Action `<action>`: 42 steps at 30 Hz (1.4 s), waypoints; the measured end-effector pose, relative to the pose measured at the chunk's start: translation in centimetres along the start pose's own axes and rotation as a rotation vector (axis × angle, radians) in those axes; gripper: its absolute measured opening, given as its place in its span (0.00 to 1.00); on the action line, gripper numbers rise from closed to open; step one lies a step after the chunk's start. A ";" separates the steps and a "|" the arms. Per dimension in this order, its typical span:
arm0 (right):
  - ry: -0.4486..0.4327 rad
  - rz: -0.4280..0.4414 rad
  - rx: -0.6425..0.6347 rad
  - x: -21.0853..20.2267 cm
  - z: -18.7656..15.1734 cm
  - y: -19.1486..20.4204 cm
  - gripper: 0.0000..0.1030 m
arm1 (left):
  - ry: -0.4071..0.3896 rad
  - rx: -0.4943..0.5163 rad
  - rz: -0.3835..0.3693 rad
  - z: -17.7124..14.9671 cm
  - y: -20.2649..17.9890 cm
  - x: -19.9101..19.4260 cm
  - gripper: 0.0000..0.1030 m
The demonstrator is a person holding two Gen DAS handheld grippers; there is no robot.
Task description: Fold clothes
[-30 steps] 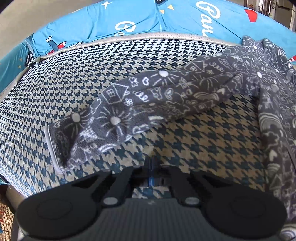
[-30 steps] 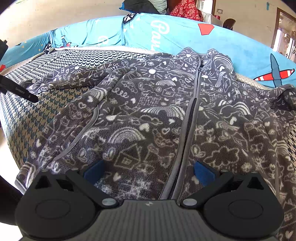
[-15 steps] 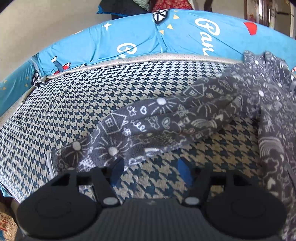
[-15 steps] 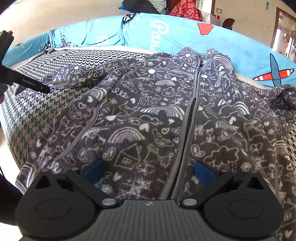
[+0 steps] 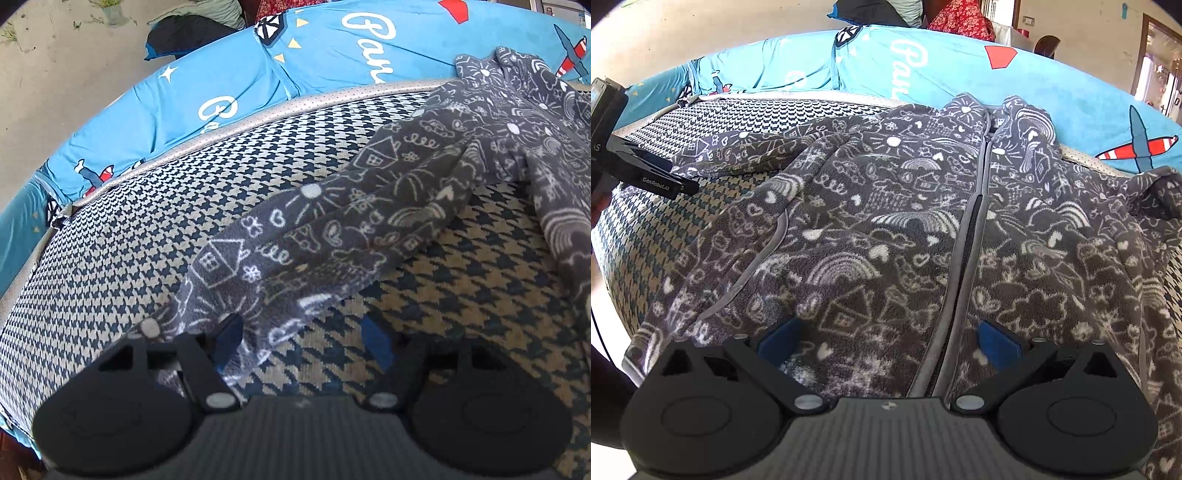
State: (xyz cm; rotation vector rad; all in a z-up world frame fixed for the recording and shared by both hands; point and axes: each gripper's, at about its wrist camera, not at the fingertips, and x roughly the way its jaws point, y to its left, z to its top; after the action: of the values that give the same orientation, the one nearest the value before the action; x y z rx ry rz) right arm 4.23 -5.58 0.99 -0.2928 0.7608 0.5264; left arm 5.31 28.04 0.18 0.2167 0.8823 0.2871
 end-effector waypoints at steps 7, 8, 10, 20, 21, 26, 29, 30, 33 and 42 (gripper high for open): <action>0.000 0.002 0.001 0.1 0.0 0.0 1.00 | -0.017 0.015 0.007 0.5 0.1 0.9 0.35; 0.000 0.002 0.001 0.1 0.0 0.0 1.00 | -0.022 0.042 -0.001 0.6 -0.4 0.9 0.23; -0.002 0.001 0.000 0.2 0.0 0.0 1.00 | -0.031 0.093 -0.001 0.6 -1.3 0.8 0.13; -0.004 0.000 -0.004 0.3 0.1 0.1 1.00 | -0.017 -0.016 -0.156 0.1 0.4 -1.0 0.06; -0.005 0.000 -0.004 0.3 0.1 0.1 1.00 | -0.010 0.011 -0.157 -0.1 0.2 -1.1 0.06; -0.008 0.002 -0.007 0.3 0.0 0.1 1.00 | 0.014 0.075 -0.132 -0.7 -0.5 -1.5 0.09; -0.010 0.001 -0.009 0.3 0.0 0.1 1.00 | 0.018 0.012 -0.172 -0.4 0.4 -1.9 0.18; -0.011 0.001 -0.009 0.3 0.0 0.1 1.00 | 0.000 -0.017 -0.190 -0.3 0.8 -2.3 0.22; -0.013 0.002 -0.009 0.3 -0.1 0.1 1.00 | -0.055 -0.105 -0.244 0.0 2.3 -3.4 0.45; -0.010 -0.001 -0.009 0.3 -0.1 0.2 1.00 | -0.053 -0.459 0.062 -0.9 9.5 -3.1 0.52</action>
State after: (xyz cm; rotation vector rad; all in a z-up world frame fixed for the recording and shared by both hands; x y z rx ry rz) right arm 4.26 -5.39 0.75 -0.2986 0.7492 0.5304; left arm 1.24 35.94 4.79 -0.1741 0.7362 0.5301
